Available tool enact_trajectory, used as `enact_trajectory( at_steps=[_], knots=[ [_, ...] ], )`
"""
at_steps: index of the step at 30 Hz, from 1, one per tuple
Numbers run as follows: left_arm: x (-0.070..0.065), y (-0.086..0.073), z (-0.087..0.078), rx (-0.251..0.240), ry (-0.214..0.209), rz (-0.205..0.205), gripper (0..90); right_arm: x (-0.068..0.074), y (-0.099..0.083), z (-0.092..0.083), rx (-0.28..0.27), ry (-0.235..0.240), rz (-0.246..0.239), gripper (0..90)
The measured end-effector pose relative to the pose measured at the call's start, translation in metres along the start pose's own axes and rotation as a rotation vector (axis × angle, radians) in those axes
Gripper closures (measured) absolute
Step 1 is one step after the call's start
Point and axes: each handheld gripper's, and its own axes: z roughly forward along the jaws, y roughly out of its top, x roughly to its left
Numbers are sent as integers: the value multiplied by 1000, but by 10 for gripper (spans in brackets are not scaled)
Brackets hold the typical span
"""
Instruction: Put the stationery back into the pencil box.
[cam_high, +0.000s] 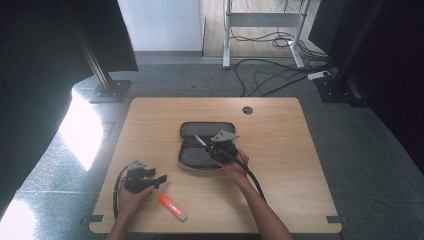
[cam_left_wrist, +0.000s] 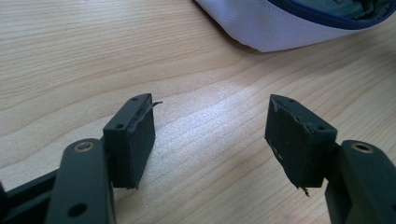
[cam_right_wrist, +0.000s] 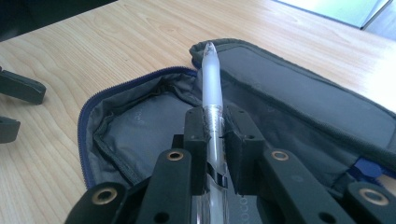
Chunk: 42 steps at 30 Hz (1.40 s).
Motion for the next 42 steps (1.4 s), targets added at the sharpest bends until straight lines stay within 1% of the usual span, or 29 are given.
enact_trajectory(
  at_steps=[1,2,4,10,17,25,33,42],
  knots=[
    [0,0,0,0,0,0,336,-1,0,0,-2,13,9,779],
    [0,0,0,0,0,0,336,-1,0,1,-3,15,16,778],
    [0,0,0,-1,-3,-1,336,-1,-1,2,2,13,7,778],
    [0,0,0,-4,-5,-1,336,-2,-2,6,9,9,16,778],
    [0,0,0,-1,-5,3,336,-2,-5,12,29,3,5,776],
    [0,0,0,0,-6,3,336,-5,-10,18,60,-5,4,776],
    [0,0,1,-1,-5,4,335,-5,-13,21,79,-11,-16,776],
    [0,0,0,0,-5,4,335,-5,-15,23,93,-16,-13,775]
  ],
)
